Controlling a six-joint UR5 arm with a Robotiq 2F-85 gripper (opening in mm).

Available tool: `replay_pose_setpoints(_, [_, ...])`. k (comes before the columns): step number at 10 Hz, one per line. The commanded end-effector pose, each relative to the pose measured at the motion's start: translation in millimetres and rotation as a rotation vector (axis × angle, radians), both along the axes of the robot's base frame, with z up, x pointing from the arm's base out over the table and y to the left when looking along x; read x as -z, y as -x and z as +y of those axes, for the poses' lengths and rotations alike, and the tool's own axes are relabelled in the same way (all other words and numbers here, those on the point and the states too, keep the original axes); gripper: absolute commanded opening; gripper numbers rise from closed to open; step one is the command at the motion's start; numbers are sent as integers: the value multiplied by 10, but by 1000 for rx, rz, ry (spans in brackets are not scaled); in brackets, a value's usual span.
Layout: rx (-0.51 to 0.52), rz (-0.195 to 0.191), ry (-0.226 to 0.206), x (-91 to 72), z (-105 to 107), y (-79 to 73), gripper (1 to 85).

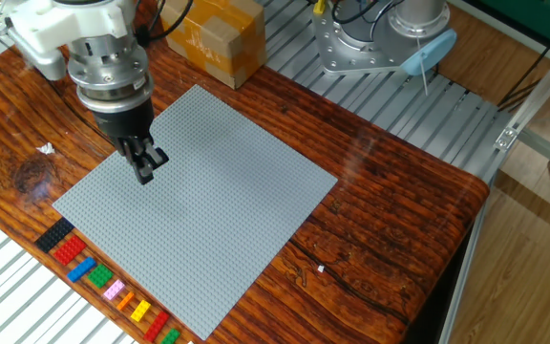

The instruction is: Build with small Lego blocks

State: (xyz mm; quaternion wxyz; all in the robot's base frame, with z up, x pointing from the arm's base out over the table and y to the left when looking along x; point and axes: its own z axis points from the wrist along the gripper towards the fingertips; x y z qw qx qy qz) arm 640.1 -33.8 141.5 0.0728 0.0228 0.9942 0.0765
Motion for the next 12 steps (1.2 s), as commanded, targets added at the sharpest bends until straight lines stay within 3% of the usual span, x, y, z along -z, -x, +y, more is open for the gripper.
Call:
replay_pose_setpoints(1, [-85,-17,-24,15,-186,-205,10])
replay_pose_setpoints(4, [-102,-14,16,39,-298,-382,10])
replay_pose_setpoints(6, [-100,-7,56,94,-385,-410,10])
replay_pose_setpoints(7, [-81,10,53,99,-388,-371,10])
replay_pose_setpoints(8, [-43,22,13,90,-298,-352,10])
replay_pose_setpoints(10, [32,34,-9,87,-270,-350,10])
replay_pose_setpoints(12, [133,47,1,95,-329,-352,10])
